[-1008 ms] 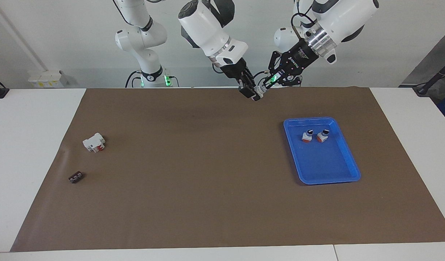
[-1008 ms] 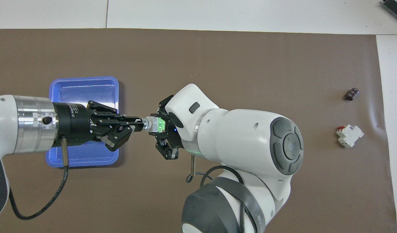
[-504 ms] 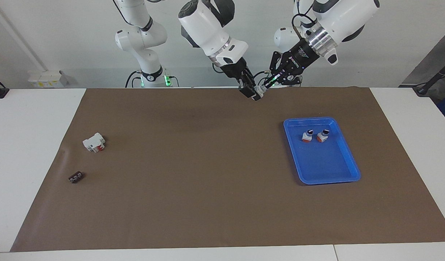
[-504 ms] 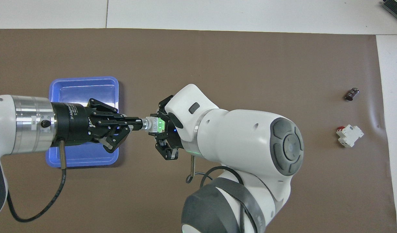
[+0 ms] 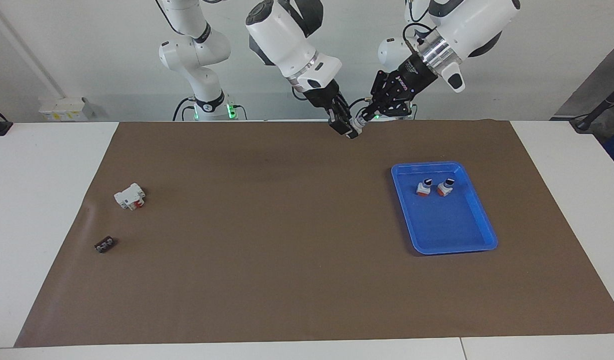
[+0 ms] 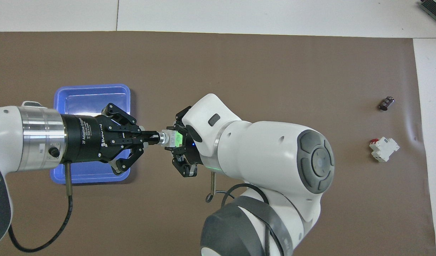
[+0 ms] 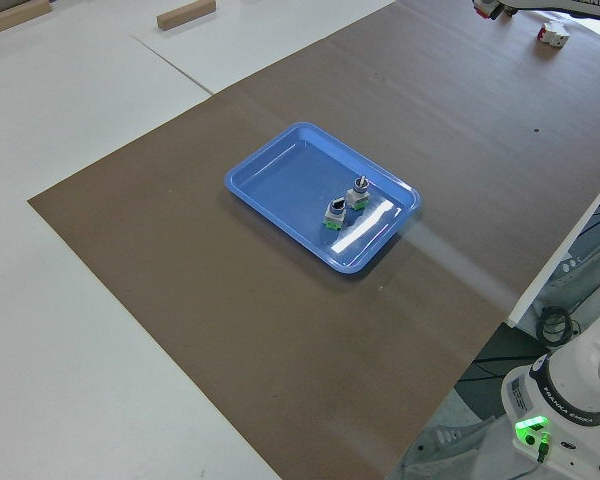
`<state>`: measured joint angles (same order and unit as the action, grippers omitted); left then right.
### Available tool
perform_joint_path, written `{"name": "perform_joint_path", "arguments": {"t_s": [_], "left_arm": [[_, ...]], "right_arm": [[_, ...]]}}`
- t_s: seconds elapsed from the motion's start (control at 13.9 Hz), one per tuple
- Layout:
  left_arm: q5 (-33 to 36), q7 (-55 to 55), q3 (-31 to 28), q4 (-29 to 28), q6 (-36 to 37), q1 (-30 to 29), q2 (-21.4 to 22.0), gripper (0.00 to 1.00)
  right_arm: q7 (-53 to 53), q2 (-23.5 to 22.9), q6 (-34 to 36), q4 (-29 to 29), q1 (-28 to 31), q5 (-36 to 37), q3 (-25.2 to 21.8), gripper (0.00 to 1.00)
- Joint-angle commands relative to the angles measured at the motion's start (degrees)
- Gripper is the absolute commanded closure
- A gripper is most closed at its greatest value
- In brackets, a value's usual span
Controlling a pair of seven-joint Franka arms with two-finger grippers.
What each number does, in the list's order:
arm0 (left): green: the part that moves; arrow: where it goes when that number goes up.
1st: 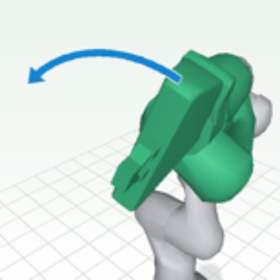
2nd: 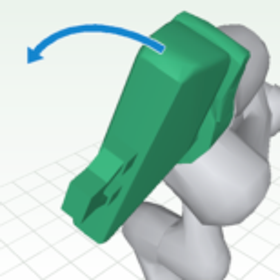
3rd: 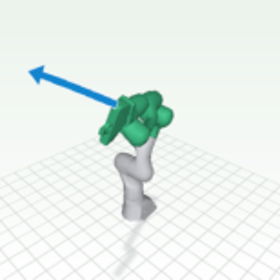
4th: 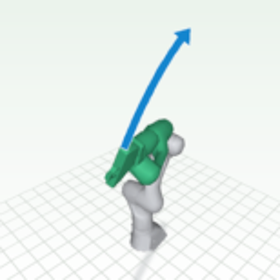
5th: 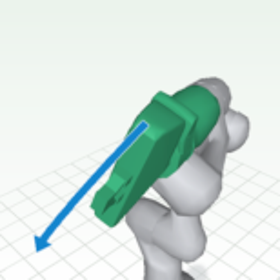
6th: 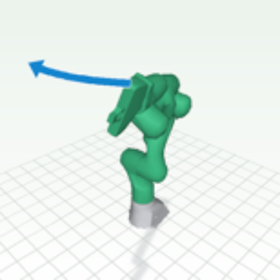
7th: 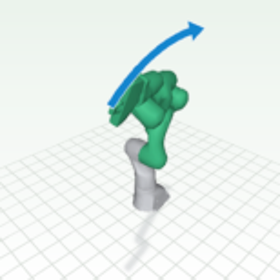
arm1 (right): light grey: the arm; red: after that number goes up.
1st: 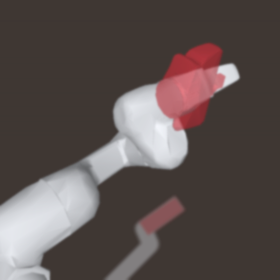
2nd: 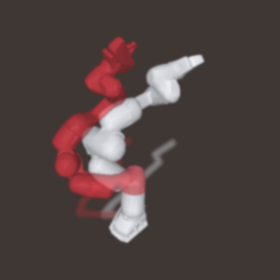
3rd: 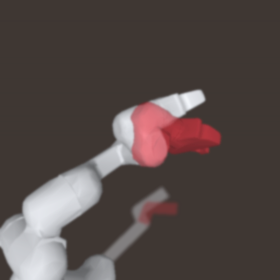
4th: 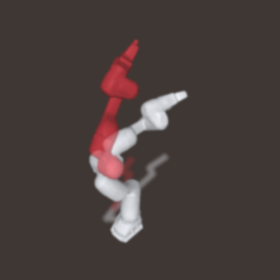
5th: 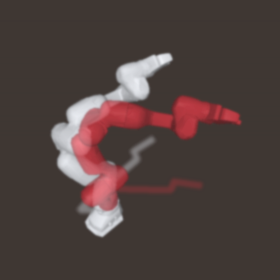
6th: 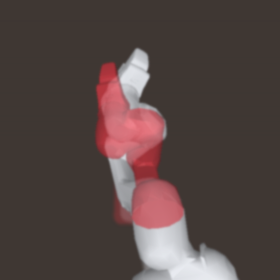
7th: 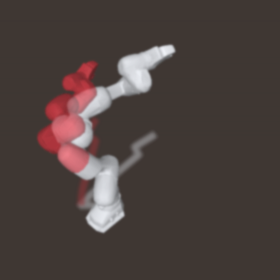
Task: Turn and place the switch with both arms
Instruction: 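Close the left gripper on the switch held by the right gripper, then open the right gripper and withdraw it while the left gripper holds the switch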
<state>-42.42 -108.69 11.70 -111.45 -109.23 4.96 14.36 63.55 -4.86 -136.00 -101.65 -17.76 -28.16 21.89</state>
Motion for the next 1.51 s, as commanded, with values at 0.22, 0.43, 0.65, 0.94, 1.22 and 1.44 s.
{"name": "perform_joint_path", "arguments": {"t_s": [0.22,0.43,0.65,0.94,1.22,1.44], "left_arm": [[-0.83,23.48,1.22,-2.10,5.60,0.92,2.77,1.00],[-0.56,36.13,1.13,-2.72,6.75,0.75,3.22,1.00],[7.57,44.23,2.70,-2.28,5.61,0.92,3.13,1.00],[8.23,59.51,3.59,-3.42,9.83,0.93,4.27,1.00],[8.23,71.58,3.41,-4.13,11.32,0.05,4.71,1.00],[8.58,79.41,3.15,-4.22,12.64,-1.35,4.71,1.00]], "right_arm": [[-1.23,-0.50,-1.55,0.93,-0.08,-0.49,0.35,1.00],[-1.23,-0.50,-1.55,0.93,-0.08,-0.49,0.35,1.00],[-1.23,-0.50,-1.64,0.93,-0.08,-0.49,0.35,1.00],[-1.23,-0.50,-1.64,0.84,-0.08,-0.49,0.35,1.00],[-1.23,-0.50,-1.64,0.93,-0.08,-0.49,0.35,1.00],[-1.23,-0.50,-1.64,0.93,-0.08,-0.49,0.35,1.00]]}}
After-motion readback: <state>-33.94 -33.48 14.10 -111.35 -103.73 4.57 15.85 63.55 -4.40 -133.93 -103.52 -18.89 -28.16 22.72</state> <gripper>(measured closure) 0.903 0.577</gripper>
